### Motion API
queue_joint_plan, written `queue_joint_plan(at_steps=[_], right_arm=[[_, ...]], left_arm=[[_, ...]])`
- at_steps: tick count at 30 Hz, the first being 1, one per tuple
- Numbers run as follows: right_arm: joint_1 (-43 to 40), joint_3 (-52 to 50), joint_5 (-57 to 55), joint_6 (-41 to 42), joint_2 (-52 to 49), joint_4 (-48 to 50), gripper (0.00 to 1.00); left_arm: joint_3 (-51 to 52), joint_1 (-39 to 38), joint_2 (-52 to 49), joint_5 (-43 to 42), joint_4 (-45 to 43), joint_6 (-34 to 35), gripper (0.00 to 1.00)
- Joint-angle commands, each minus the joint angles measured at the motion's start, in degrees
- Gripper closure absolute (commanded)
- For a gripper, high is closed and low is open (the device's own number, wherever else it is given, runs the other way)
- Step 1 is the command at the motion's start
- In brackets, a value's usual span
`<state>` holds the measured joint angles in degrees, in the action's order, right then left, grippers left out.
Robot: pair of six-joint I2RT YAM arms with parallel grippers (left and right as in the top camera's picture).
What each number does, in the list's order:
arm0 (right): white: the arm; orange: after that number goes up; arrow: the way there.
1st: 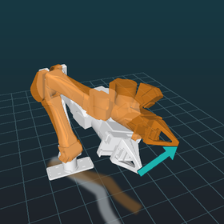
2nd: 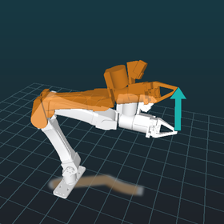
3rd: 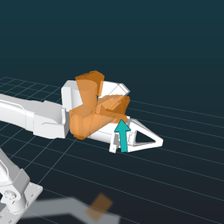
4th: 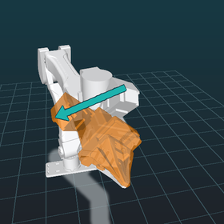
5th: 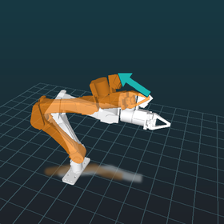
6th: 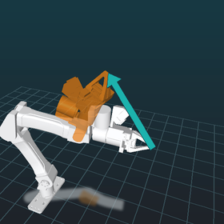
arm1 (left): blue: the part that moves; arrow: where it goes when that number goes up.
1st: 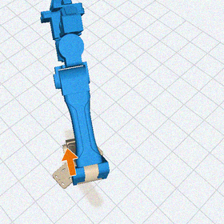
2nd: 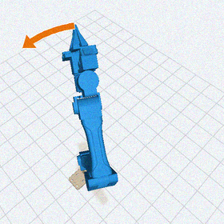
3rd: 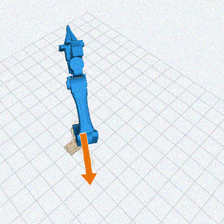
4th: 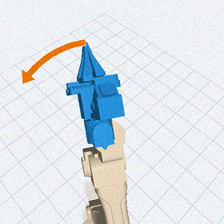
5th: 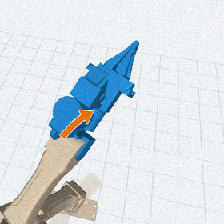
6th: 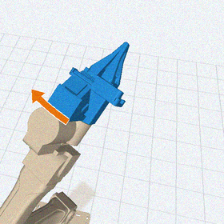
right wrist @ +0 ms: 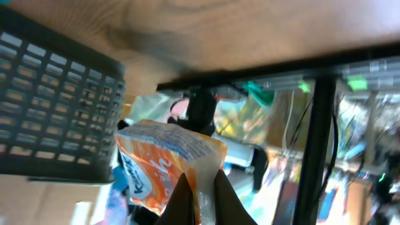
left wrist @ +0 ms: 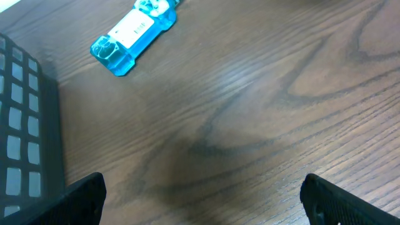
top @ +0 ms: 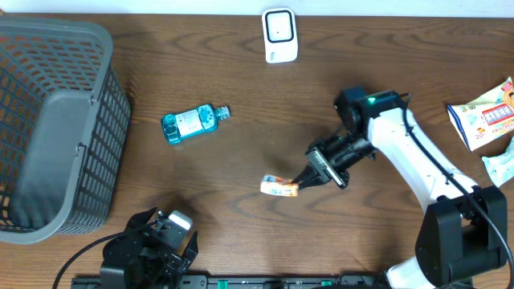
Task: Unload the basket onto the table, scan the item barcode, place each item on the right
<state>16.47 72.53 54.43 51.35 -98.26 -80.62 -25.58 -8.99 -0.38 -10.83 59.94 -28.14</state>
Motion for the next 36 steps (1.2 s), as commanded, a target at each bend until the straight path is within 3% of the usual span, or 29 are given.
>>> queue_joint_plan(at_steps=[1,11,25,27,30,36], right_arm=[[-2.2,-0.2,3.8,1.3,0.9,-3.8,0.99],[-5.7,-0.2,3.8,-4.9,0.9,-13.6,0.99],[-5.7,-0.2,3.8,-4.9,0.9,-13.5,0.99],[-5.7,-0.2,3.8,-4.9,0.9,-13.4,0.94],[-5.7,-0.2,3.8,-4.9,0.9,-13.0,0.99],[-5.4,-0.2,-1.6,-4.7,0.9,-6.1,0.99]], left_arm=[[0.2,0.2,0.0,0.8,0.7,-0.5,0.01],[0.2,0.2,0.0,0.8,0.7,-0.5,0.01],[0.2,0.2,0.0,0.8,0.7,-0.5,0.01],[0.2,0.2,0.0,0.8,0.7,-0.5,0.01],[0.2,0.2,0.0,0.8,0.7,-0.5,0.01],[0.2,0.2,0.0,0.8,0.7,-0.5,0.01]])
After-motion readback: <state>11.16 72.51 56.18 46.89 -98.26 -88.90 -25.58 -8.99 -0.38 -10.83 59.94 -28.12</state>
